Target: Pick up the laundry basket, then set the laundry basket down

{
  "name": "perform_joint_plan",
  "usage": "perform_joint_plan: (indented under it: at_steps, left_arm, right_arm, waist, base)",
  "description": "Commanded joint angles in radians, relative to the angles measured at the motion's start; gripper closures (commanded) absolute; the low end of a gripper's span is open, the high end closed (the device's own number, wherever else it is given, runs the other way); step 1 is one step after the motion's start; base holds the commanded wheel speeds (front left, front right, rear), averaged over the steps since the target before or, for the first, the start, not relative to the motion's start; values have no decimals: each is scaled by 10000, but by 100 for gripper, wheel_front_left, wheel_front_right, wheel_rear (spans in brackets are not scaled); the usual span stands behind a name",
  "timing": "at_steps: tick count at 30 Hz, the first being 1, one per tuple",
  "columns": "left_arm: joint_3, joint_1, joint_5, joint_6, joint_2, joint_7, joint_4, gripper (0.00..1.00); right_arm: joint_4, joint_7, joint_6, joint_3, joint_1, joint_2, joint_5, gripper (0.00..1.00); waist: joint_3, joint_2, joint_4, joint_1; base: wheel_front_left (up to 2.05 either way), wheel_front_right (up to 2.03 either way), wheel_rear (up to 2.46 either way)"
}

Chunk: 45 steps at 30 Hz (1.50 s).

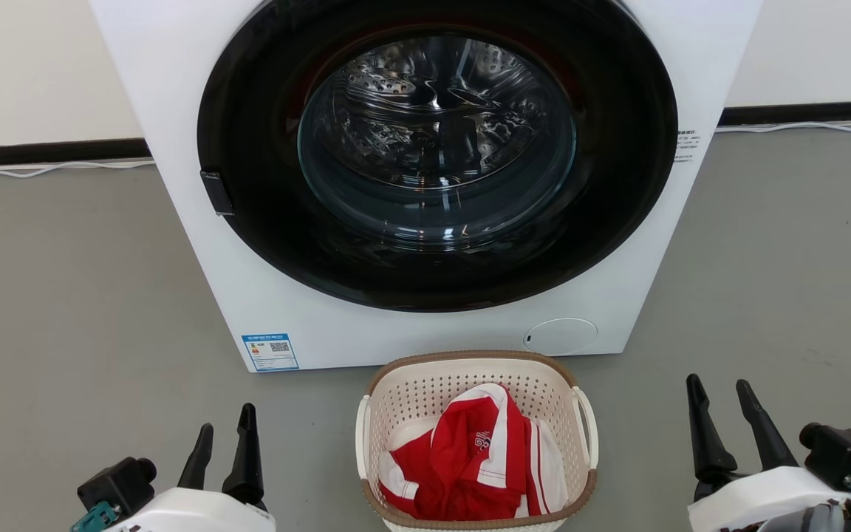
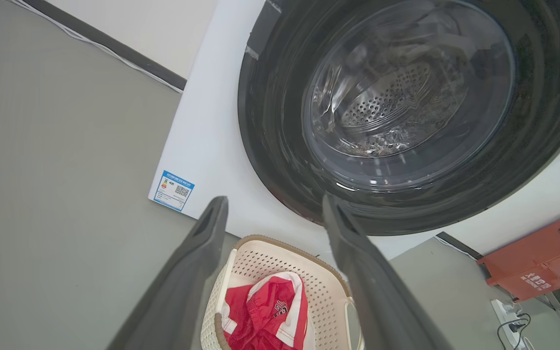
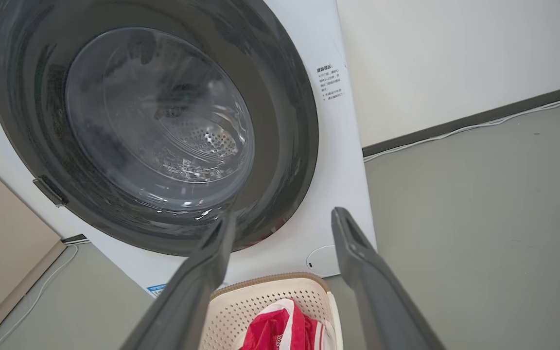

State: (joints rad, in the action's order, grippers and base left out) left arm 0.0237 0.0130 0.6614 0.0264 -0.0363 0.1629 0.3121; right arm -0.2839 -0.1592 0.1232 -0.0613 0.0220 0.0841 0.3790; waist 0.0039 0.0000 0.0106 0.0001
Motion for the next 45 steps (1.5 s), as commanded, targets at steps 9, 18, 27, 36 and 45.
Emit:
perform_joint_plan:
  at_steps: [9,18,27,36,45]
  left_arm:
    - [-192,233,-1385,-148,-112,422,-222,0]
    - [-178,187,-2570,-322,-125,685,-349,0]
    - [-135,186,-3551,-421,-137,948,-403,0]
    - [-65,160,-3626,-472,-139,989,-390,0]
    - [-94,200,-3601,-412,-139,989,-317,0]
  right_arm:
    - [-100,-458,63,266,231,115,-1598,0]
    - [-326,-721,69,314,229,111,-2805,0]
    - [-540,-985,74,195,209,96,-3808,0]
    - [-621,-1025,75,65,235,80,-3950,0]
    - [-609,-1025,75,20,250,65,-3945,0]
  waist:
    - [20,0,18,-1]
    - [38,0,14,-1]
    - [67,0,14,-1]
    - [69,0,-14,-1]
    - [83,0,-26,-1]
  base:
    - [0,0,0]
    - [0,0,0]
    - [0,0,0]
    - [0,0,0]
    - [0,0,0]
